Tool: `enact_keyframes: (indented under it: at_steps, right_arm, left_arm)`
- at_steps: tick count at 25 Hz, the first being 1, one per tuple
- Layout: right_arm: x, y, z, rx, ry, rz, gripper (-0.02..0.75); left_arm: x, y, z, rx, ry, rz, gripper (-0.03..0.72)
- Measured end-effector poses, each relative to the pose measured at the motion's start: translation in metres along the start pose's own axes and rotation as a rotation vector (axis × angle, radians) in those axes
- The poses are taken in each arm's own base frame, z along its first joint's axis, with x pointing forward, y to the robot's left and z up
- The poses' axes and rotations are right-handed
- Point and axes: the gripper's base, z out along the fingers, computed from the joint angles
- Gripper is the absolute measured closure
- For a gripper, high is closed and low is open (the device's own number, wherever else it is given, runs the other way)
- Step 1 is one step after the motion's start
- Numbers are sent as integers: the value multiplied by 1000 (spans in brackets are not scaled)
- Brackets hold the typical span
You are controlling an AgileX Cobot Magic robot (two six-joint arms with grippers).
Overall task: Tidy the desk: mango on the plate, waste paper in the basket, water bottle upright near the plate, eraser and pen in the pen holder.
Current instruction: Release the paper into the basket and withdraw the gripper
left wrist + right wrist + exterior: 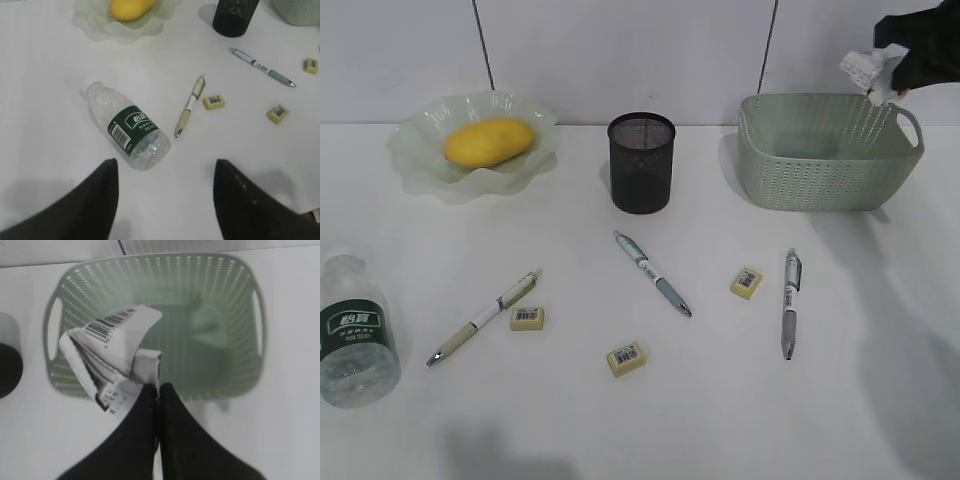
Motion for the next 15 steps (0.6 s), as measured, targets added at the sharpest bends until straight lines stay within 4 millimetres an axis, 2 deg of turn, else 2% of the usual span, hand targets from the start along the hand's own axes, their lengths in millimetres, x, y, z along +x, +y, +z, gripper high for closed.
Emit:
enact_keyframes:
  at_steps: [5, 7, 8, 10, 12, 13, 14, 15]
  right_arm:
    - [-8, 1, 37, -5, 37, 6, 722]
    - [-8, 1, 51, -5, 58, 9, 681]
    - [-9, 1, 56, -6, 63, 9, 627]
    - [-7, 0, 66, -5, 78, 12, 469]
    - [-5, 0, 72, -3, 78, 13, 260]
    - [-6, 0, 72, -3, 73, 13, 187]
    - [-7, 0, 71, -4, 68, 13, 136]
    - [-9, 0, 70, -4, 63, 12, 118]
  left_arm:
    - [0, 0, 0, 0, 0, 0, 232]
    - [0, 0, 0, 0, 0, 0, 232]
    - [0, 0, 0, 0, 0, 0, 232]
    - [0, 0, 0, 0, 0, 0, 232]
    - [0, 0, 0, 0, 0, 0, 232]
    - [0, 0, 0, 0, 0, 0, 232]
    - [0, 0, 0, 0, 0, 0, 233]
    - [0, 0, 0, 0, 0, 0, 235]
